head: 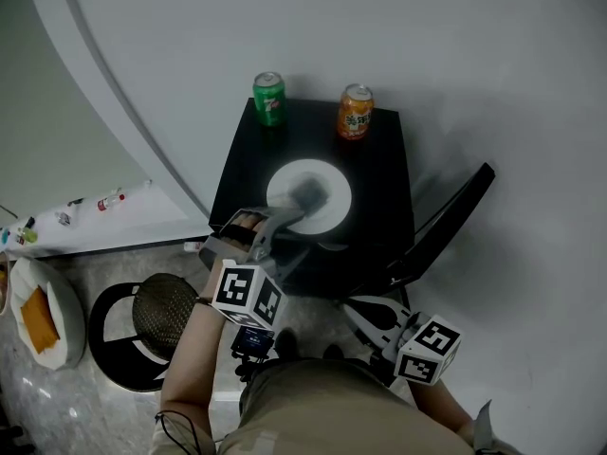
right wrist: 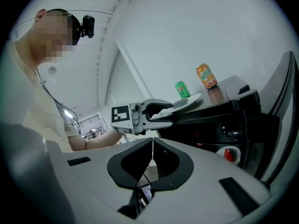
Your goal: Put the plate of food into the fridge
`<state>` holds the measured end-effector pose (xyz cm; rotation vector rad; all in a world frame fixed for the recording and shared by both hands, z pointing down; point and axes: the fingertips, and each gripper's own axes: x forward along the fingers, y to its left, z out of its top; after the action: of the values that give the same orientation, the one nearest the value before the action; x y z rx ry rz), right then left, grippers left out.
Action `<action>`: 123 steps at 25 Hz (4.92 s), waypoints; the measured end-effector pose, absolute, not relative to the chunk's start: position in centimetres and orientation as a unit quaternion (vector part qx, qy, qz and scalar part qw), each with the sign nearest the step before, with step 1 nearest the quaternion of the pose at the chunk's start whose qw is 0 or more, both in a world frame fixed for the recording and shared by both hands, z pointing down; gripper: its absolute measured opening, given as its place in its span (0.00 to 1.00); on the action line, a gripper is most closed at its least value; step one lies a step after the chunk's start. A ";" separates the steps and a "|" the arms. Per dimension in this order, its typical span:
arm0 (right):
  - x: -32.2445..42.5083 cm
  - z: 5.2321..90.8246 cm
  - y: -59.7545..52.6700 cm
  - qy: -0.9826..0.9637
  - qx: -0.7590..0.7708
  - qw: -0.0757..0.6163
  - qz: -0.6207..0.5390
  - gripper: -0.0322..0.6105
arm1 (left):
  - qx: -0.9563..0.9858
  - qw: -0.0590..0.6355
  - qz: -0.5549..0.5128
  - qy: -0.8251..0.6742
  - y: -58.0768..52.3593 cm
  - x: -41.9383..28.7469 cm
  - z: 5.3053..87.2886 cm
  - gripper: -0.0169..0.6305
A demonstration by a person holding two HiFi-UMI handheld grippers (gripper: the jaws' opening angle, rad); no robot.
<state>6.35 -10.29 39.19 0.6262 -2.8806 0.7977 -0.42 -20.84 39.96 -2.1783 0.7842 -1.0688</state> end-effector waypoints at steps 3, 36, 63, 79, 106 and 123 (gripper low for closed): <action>6.3 39.1 -10.4 -0.942 0.204 0.044 0.262 0.08 | -0.821 0.287 -0.399 0.290 -20.8 -0.4 40.0 0.40; 5.5 39.8 -10.8 -0.927 0.195 0.030 0.319 0.08 | -0.808 0.323 -0.386 0.306 -18.9 -0.2 39.7 0.13; 2.2 38.4 -18.0 -0.837 0.233 -0.104 0.485 0.26 | -0.825 0.345 -0.357 0.269 -14.6 -0.2 39.4 0.13; 1.4 39.5 -17.4 -0.791 0.232 -0.135 0.549 0.21 | -0.834 0.360 -0.339 0.243 -13.1 -0.1 39.4 0.12; -0.8 40.4 -13.6 -0.724 0.242 -0.200 0.615 0.13 | -0.846 0.374 -0.317 0.210 -9.2 -2.7 40.1 0.13; 0.1 41.5 -11.2 -0.706 0.230 -0.218 0.634 0.13 | -0.839 0.375 -0.335 0.207 -6.9 -1.7 41.0 0.13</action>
<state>0.15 -11.23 41.52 0.8431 -2.5898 2.3252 -1.74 -6.87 41.03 -2.1480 0.5309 -0.8571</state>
